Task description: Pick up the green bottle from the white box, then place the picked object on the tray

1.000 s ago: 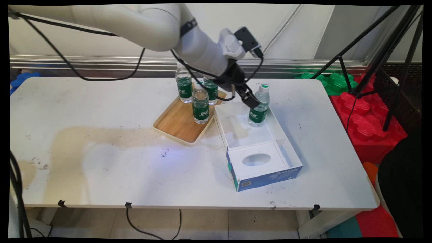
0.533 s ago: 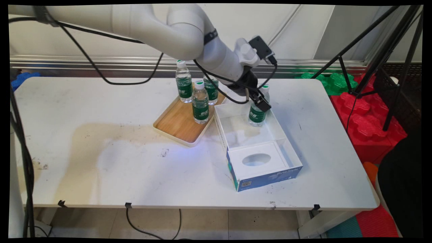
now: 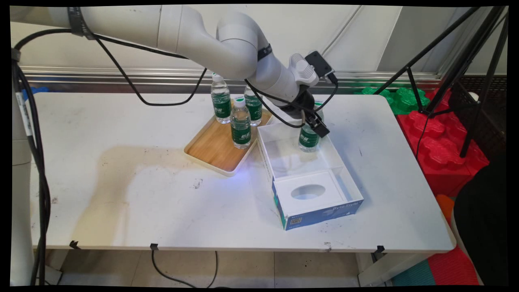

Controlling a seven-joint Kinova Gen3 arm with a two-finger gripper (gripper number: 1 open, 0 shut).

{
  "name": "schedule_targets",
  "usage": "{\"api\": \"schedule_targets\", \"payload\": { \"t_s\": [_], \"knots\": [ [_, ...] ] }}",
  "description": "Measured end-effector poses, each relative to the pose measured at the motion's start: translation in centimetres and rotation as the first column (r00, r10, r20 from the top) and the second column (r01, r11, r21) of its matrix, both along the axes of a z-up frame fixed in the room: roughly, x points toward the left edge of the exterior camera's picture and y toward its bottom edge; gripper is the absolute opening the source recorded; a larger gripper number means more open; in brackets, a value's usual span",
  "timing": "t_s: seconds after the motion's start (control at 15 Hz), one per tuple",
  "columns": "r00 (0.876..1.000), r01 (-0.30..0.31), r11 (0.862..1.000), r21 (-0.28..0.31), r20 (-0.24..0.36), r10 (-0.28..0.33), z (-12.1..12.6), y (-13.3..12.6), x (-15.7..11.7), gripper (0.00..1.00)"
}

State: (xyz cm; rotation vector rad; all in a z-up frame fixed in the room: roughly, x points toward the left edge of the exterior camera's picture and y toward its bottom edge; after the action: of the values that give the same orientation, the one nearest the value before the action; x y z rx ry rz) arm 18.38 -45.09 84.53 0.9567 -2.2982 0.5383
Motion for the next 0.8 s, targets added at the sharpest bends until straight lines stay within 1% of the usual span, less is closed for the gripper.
{"api": "schedule_targets", "payload": {
  "t_s": [0.07, 0.13, 0.33, 0.53, 0.8],
  "knots": [
    [1.0, -0.005, 1.0, 0.001, -0.001, 0.005, -0.1, -0.1, 0.0, 1.0],
    [1.0, -0.01, 1.0, 0.001, -0.002, 0.01, -0.2, -0.2, 0.0, 0.0],
    [1.0, -0.025, 1.0, -0.003, -0.009, 0.025, -0.1, -0.1, 0.1, 0.0],
    [0.999, -0.035, 0.999, -0.017, -0.017, 0.035, 0.6, 0.3, 0.2, 0.0],
    [0.998, -0.05, 0.997, -0.059, -0.04, 0.048, 3.0, 1.2, 0.7, 0.0]
  ]
}}
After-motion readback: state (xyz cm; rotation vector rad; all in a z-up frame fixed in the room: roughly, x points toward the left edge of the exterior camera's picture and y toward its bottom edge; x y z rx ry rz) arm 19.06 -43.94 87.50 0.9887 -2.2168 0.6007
